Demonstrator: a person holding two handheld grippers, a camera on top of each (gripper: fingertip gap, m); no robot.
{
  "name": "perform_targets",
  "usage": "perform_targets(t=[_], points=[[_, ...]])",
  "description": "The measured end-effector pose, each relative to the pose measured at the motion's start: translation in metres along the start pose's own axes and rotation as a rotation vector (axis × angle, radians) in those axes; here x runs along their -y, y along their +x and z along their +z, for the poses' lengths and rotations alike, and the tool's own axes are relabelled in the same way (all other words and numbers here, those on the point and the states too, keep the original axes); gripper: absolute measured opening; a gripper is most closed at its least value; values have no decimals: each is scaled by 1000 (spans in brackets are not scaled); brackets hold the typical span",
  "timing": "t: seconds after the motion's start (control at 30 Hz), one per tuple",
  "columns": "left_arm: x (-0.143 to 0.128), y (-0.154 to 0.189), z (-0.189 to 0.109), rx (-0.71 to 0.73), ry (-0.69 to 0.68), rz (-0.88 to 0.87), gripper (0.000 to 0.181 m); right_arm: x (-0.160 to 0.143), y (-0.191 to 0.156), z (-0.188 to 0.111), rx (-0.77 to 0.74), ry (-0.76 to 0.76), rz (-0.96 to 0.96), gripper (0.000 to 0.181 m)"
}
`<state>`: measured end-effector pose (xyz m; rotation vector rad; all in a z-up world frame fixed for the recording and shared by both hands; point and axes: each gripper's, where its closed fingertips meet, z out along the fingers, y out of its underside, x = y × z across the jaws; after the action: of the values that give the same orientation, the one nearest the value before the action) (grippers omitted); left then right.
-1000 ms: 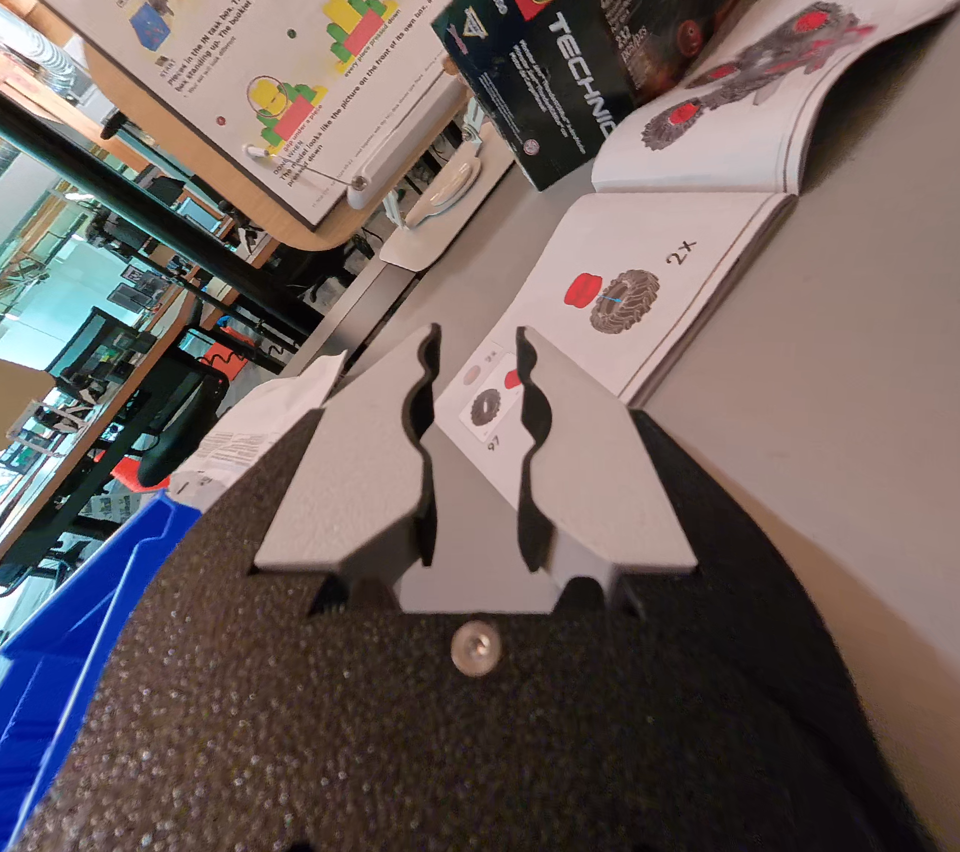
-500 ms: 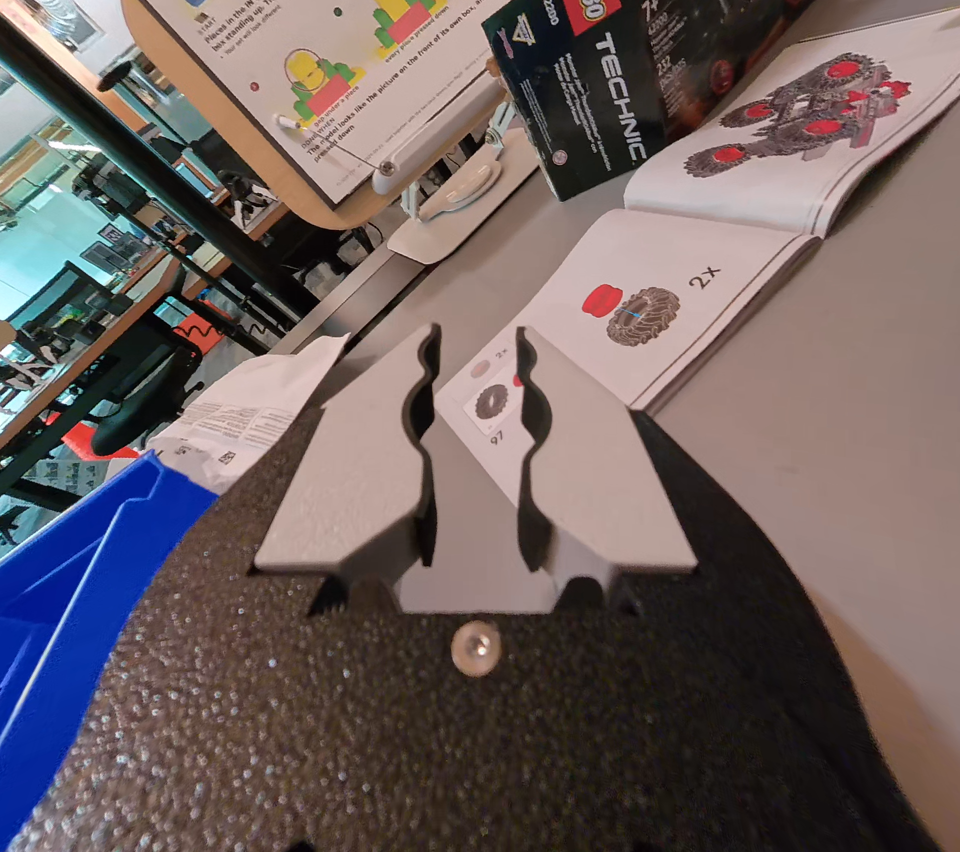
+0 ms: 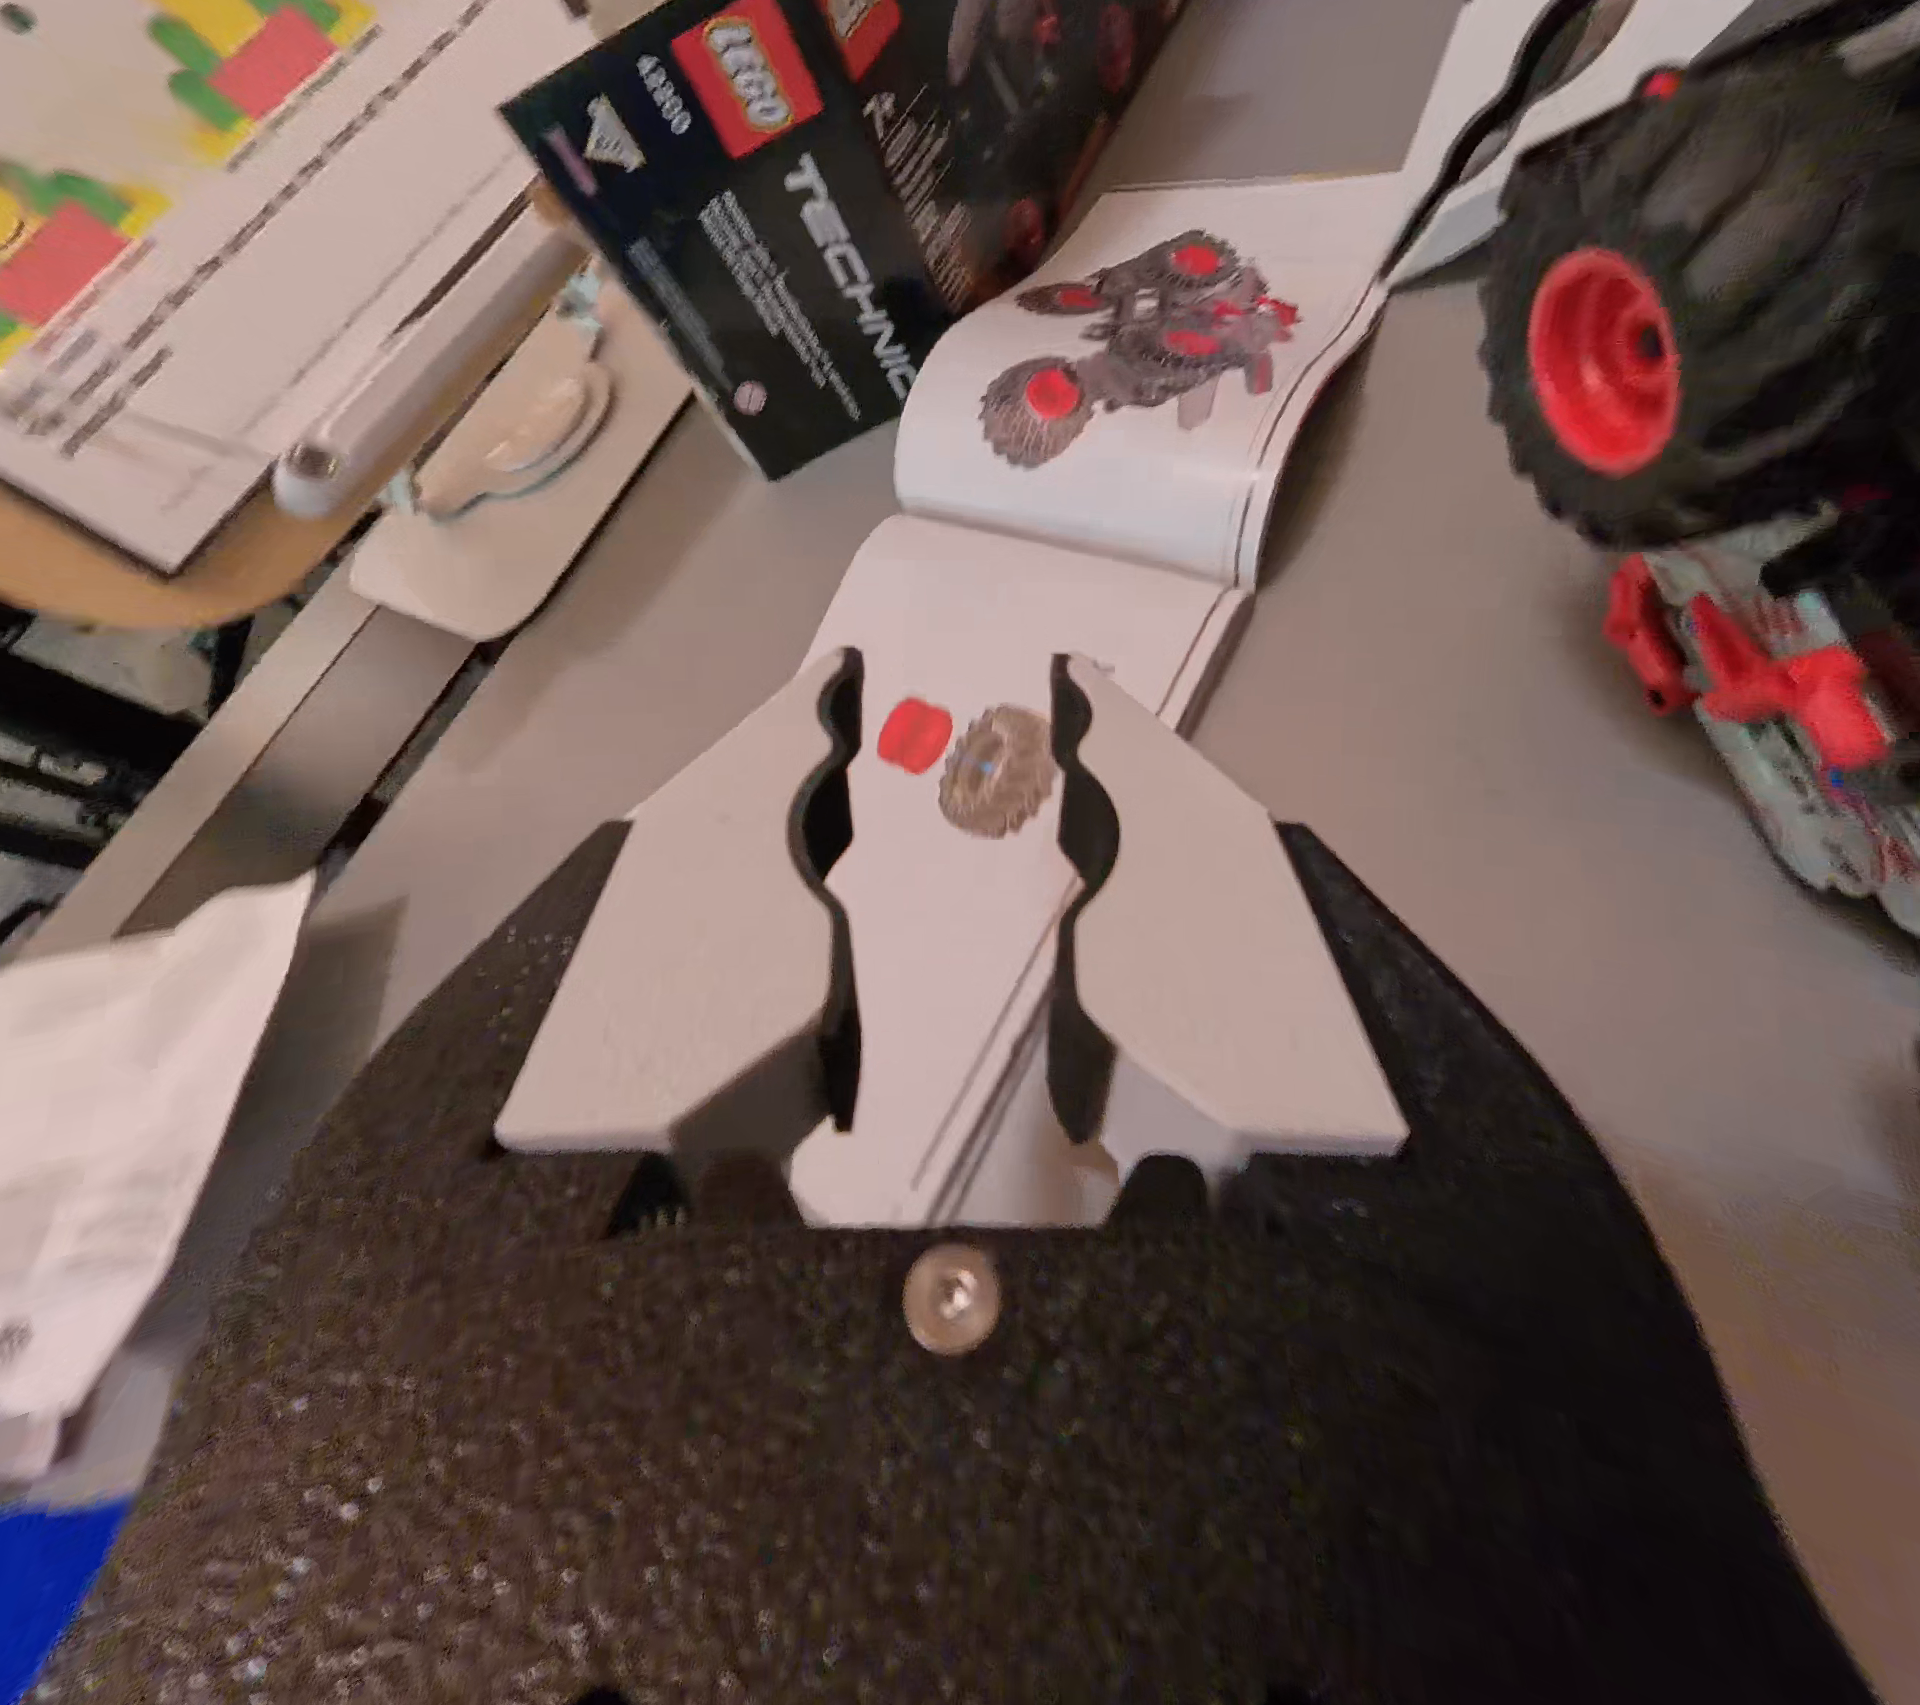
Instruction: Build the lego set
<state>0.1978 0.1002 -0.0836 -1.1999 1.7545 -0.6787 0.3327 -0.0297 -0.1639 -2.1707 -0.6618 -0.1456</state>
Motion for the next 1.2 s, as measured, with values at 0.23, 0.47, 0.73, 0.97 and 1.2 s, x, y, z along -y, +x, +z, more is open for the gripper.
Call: perform_targets(t=[0.23,0.47,0.73,0.97,1.2], points=[[44,23,66,-279,-82,159,38,10,-18,1,72,31,-25,0],[54,79,111,-654,-206,307,45,12,-21,2,81,37,-19,0],[25,101,131,-763,-422,369,51,15,-17,5,61,43,13,0],[15,104,129,-749,-455,353,22,6,9,-17,-26,74,16,12],[21,103,123,-710,-384,374,0,4,32,-29,-160,99,-55,40]])
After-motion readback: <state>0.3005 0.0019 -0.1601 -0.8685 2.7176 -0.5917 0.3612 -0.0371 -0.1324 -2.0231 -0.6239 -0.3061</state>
